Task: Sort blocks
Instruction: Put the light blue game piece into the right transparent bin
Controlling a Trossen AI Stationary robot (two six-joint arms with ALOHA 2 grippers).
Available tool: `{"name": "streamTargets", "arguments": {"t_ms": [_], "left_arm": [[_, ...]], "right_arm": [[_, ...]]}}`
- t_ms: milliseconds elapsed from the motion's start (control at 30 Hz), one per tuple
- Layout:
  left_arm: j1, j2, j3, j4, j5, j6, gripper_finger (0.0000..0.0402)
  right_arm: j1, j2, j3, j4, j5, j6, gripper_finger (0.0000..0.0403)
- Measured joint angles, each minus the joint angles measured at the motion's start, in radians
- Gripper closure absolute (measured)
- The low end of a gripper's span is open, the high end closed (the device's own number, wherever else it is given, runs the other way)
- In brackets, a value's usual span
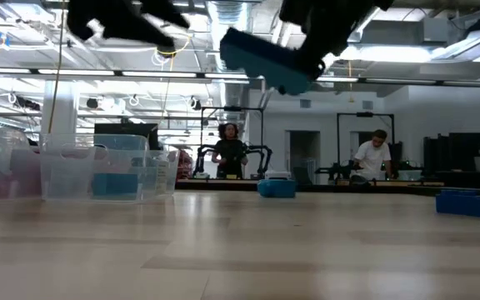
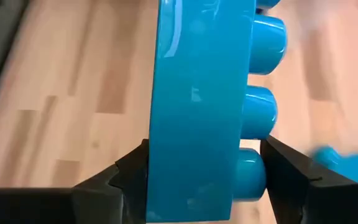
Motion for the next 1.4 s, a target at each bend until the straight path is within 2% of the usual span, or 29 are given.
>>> {"name": "streamTargets", "arguments": {"t_ms": [133, 567, 733, 1100, 1300, 1400], "left_arm": [[0.003, 0.000, 0.000, 0.127, 0.026, 0.064, 0.0116], [0.004, 0.005, 0.000, 0.286, 0.235, 0.247, 0.0116], [0.013, 0.005, 0.000, 0.286, 0.324, 0.298, 0.0116], [0.030, 0.005, 0.000, 0.271, 0.380, 0.296, 0.0116], [0.029, 0.005, 0.000, 0.246, 0.379, 0.284, 0.0119], [0.029, 0.005, 0.000, 0.244, 0.379, 0.284, 0.0136]], "right_arm": [[0.037, 0.014, 0.031, 0.019, -0.025, 0.004, 0.0155], [0.107, 0.033, 0.094, 0.062, -0.111, 0.052, 0.0155], [0.113, 0.063, 0.107, 0.070, -0.130, 0.068, 0.0155], [0.113, 0.194, 0.250, 0.000, -0.135, 0.049, 0.0155], [0.113, 0.200, 0.293, 0.004, -0.158, 0.034, 0.0155], [0.113, 0.200, 0.300, 0.011, -0.158, 0.041, 0.0155]]}}
